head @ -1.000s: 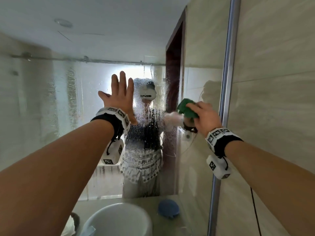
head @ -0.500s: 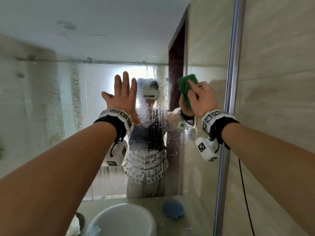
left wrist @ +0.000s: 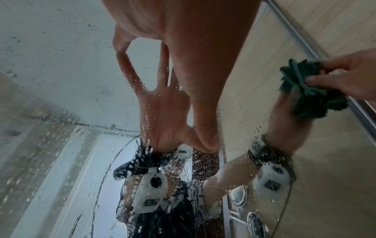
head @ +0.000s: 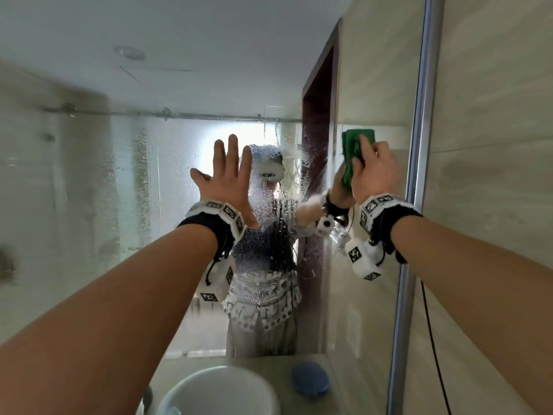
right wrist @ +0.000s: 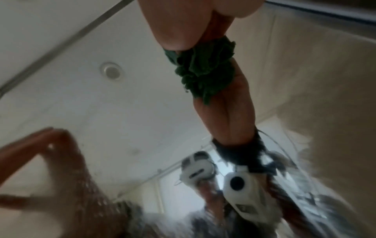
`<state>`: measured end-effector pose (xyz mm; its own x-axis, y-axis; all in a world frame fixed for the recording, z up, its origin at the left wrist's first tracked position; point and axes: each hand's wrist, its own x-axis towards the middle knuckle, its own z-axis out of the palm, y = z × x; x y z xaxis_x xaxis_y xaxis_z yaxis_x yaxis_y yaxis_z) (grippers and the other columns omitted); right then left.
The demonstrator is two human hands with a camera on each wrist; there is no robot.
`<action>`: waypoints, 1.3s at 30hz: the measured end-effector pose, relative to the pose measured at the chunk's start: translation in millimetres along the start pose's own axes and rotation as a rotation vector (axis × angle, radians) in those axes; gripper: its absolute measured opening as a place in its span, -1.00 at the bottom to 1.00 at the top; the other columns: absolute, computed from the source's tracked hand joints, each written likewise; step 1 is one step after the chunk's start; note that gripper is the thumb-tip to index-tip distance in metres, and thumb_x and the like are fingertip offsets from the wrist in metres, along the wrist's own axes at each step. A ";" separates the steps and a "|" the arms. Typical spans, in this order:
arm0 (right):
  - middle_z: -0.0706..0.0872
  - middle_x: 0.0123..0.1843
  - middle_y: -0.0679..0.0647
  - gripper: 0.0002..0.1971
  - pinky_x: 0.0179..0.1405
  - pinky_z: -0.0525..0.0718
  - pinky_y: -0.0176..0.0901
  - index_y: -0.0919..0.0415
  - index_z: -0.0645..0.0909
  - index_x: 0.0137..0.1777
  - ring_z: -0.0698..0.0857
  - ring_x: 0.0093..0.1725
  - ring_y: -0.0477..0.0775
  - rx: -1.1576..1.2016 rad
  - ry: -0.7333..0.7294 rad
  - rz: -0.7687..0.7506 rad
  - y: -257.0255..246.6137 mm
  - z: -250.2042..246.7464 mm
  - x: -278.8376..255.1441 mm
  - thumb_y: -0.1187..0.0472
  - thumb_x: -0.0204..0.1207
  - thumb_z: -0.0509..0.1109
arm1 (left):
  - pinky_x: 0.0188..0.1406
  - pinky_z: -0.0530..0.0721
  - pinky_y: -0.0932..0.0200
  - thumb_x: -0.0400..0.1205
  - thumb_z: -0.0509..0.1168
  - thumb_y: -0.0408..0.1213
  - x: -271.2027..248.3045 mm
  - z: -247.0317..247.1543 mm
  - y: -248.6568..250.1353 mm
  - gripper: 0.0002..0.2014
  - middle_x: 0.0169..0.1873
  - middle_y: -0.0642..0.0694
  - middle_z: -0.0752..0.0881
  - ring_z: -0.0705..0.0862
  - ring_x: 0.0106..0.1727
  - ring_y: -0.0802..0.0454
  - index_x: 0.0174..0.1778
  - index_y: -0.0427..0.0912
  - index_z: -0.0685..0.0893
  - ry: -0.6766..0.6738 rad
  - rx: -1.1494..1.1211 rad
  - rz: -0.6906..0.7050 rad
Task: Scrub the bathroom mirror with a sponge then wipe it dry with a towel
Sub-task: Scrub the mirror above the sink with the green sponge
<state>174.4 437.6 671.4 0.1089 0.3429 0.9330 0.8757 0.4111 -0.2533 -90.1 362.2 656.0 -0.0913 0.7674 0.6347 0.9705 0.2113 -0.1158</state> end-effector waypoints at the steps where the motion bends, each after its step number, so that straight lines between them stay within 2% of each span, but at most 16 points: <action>1: 0.51 0.33 0.17 -0.52 0.04 0.52 -0.07 0.08 0.35 0.62 0.56 0.15 0.24 0.001 0.029 0.033 -4.2 1.2 9.0 0.15 0.70 0.19 | 0.44 0.02 -0.72 0.08 0.58 0.41 0.1 -0.1 -0.1 0.61 0.58 -0.16 -0.62 -0.50 0.65 -0.25 0.63 -0.07 -0.55 -0.004 -0.002 0.003; 5: 0.51 0.32 0.12 -0.53 -0.06 0.42 -0.15 0.04 0.33 0.63 0.54 0.13 0.21 0.028 0.005 -0.018 -25.6 11.6 10.9 0.04 0.74 0.06 | 0.44 0.02 -0.72 0.09 0.58 0.41 -0.9 0.1 -1.1 0.60 0.59 -0.16 -0.61 -0.50 0.65 -0.25 0.63 -0.07 -0.55 -0.003 -0.011 0.013; 7: 0.50 0.30 0.06 -0.54 -0.07 0.55 -0.13 -0.02 0.30 0.63 0.50 0.15 0.13 0.004 -0.069 -0.139 -34.5 13.1 -3.0 0.01 0.75 0.02 | 0.44 0.04 -0.72 0.10 0.58 0.40 -1.8 -0.1 -1.5 0.60 0.60 -0.15 -0.60 -0.49 0.65 -0.25 0.64 -0.07 -0.53 0.002 -0.009 0.013; 9: 0.52 0.29 0.02 -0.54 -0.05 0.70 -0.01 -0.06 0.30 0.63 0.50 0.16 0.08 -0.007 -0.139 -0.283 -38.8 15.6 -20.6 0.02 0.74 0.04 | 0.44 0.05 -0.72 0.09 0.58 0.40 -2.3 0.0 -1.7 0.60 0.61 -0.16 -0.57 -0.47 0.66 -0.25 0.65 -0.08 -0.51 0.012 -0.011 0.015; 11: 0.54 0.32 -0.02 -0.54 0.06 0.71 0.02 -0.10 0.29 0.63 0.51 0.19 0.06 -0.029 -0.224 -0.374 -39.7 18.8 -40.2 0.02 0.73 0.10 | 0.44 0.02 -0.72 0.08 0.59 0.39 -3.2 0.7 -1.7 0.60 0.62 -0.15 -0.56 -0.46 0.66 -0.26 0.65 -0.07 -0.50 0.020 -0.024 0.017; 13: 0.57 0.35 -0.01 -0.50 0.11 0.71 0.08 -0.10 0.34 0.61 0.53 0.25 0.11 -0.053 -0.316 -0.479 -37.4 18.4 -60.4 0.07 0.68 0.25 | 0.45 -0.05 -0.72 0.11 0.60 0.35 -3.4 2.4 -1.6 0.58 0.62 -0.14 -0.57 -0.48 0.66 -0.25 0.65 -0.06 -0.51 0.025 -0.049 0.013; 16: 0.68 0.24 0.03 -0.34 -0.06 0.76 0.11 -0.08 0.49 0.52 0.63 0.19 0.18 -0.154 -0.366 -0.714 -27.7 18.7 -79.1 0.26 0.42 0.56 | 0.48 -0.09 -0.68 0.16 0.58 0.36 -7.2 4.6 -3.6 0.53 0.63 -0.12 -0.54 -0.46 0.67 -0.23 0.66 -0.05 -0.48 0.036 -0.071 0.029; 18: 0.65 0.28 0.03 -0.31 -0.06 0.76 0.08 -0.11 0.46 0.53 0.61 0.23 0.21 -0.181 -0.410 -0.768 -24.9 15.6 -78.0 0.30 0.42 0.55 | 0.53 -0.03 -0.62 0.21 0.55 0.37 -14.3 5.7 -10.3 0.45 0.68 -0.09 -0.44 -0.37 0.70 -0.22 0.69 -0.05 -0.37 0.073 -0.089 0.050; 21: 0.50 0.44 0.03 -0.32 0.16 0.71 0.21 -0.18 0.25 0.63 0.48 0.37 0.19 -0.197 -0.492 -0.639 -26.4 6.7 -69.4 0.19 0.57 0.41 | 0.58 0.02 -0.54 0.24 0.54 0.36 -26.4 -0.6 -32.3 0.35 0.71 -0.06 -0.29 -0.24 0.73 -0.21 0.70 -0.02 -0.23 0.157 -0.088 0.034; 23: 0.48 0.38 0.07 -0.34 0.13 0.70 0.21 -0.16 0.20 0.65 0.47 0.29 0.16 -0.142 -0.394 -0.433 -29.7 1.6 -61.4 0.13 0.59 0.36 | 0.59 -0.01 -0.52 0.22 0.56 0.35 -30.7 -6.8 -54.0 0.36 0.71 -0.06 -0.29 -0.25 0.72 -0.21 0.69 0.02 -0.25 0.159 -0.091 -0.013; 25: 0.44 0.35 0.11 -0.37 0.06 0.72 0.09 -0.10 0.19 0.66 0.46 0.23 0.15 -0.059 -0.269 -0.203 -37.7 -2.2 -44.2 0.14 0.62 0.29 | 0.57 -0.06 -0.56 0.17 0.57 0.39 -31.3 -8.2 -77.4 0.44 0.69 -0.06 -0.40 -0.34 0.71 -0.22 0.69 0.03 -0.32 0.102 -0.090 -0.062; 27: 0.40 0.38 0.14 -0.41 0.03 0.63 -0.04 -0.05 0.16 0.68 0.46 0.24 0.17 0.031 -0.186 -0.012 -52.4 -3.9 -19.2 0.17 0.67 0.19 | 0.54 -0.05 -0.61 0.11 0.57 0.41 -30.9 -4.7 -93.4 0.52 0.64 -0.07 -0.52 -0.43 0.68 -0.24 0.68 0.03 -0.42 0.022 -0.078 -0.081; 30: 0.39 0.38 0.14 -0.48 0.10 0.54 -0.09 -0.04 0.22 0.67 0.44 0.27 0.19 0.189 -0.099 0.105 -79.4 2.0 10.6 0.21 0.72 0.07 | 0.53 -0.07 -0.63 0.06 0.56 0.44 -29.2 3.3 -98.7 0.59 0.57 -0.08 -0.64 -0.51 0.63 -0.25 0.64 0.03 -0.54 -0.032 -0.054 -0.074; 33: 0.41 0.39 0.08 -0.45 0.19 0.56 -0.08 -0.10 0.27 0.65 0.41 0.29 0.13 0.159 -0.128 -0.013 -103.1 11.7 7.5 0.25 0.68 0.11 | 0.53 -0.09 -0.62 0.04 0.55 0.46 -27.5 5.3 -98.3 0.61 0.56 -0.08 -0.65 -0.53 0.62 -0.25 0.63 0.03 -0.56 -0.025 -0.061 -0.067; 36: 0.47 0.38 0.07 -0.43 0.28 0.59 0.04 -0.12 0.32 0.62 0.43 0.29 0.15 0.025 -0.174 -0.312 -110.9 23.7 -24.1 0.26 0.62 0.24 | 0.52 -0.08 -0.63 0.05 0.54 0.47 -28.2 6.5 -100.0 0.61 0.56 -0.07 -0.65 -0.58 0.57 -0.19 0.62 0.03 -0.57 -0.014 -0.071 -0.059; 39: 0.57 0.34 0.04 -0.41 0.33 0.60 0.15 -0.13 0.40 0.58 0.50 0.27 0.16 -0.004 -0.219 -0.508 -103.9 36.4 -61.9 0.27 0.56 0.36 | 0.52 -0.05 -0.65 0.08 0.55 0.45 -28.8 6.9 -99.5 0.59 0.58 -0.09 -0.63 -0.53 0.62 -0.24 0.62 0.02 -0.57 -0.012 -0.076 -0.053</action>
<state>59.6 404.4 630.6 -0.4275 0.2704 0.8626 0.7946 0.5674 0.2160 -185.6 323.3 643.9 -0.1448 0.7636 0.6292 0.9784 0.2055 -0.0243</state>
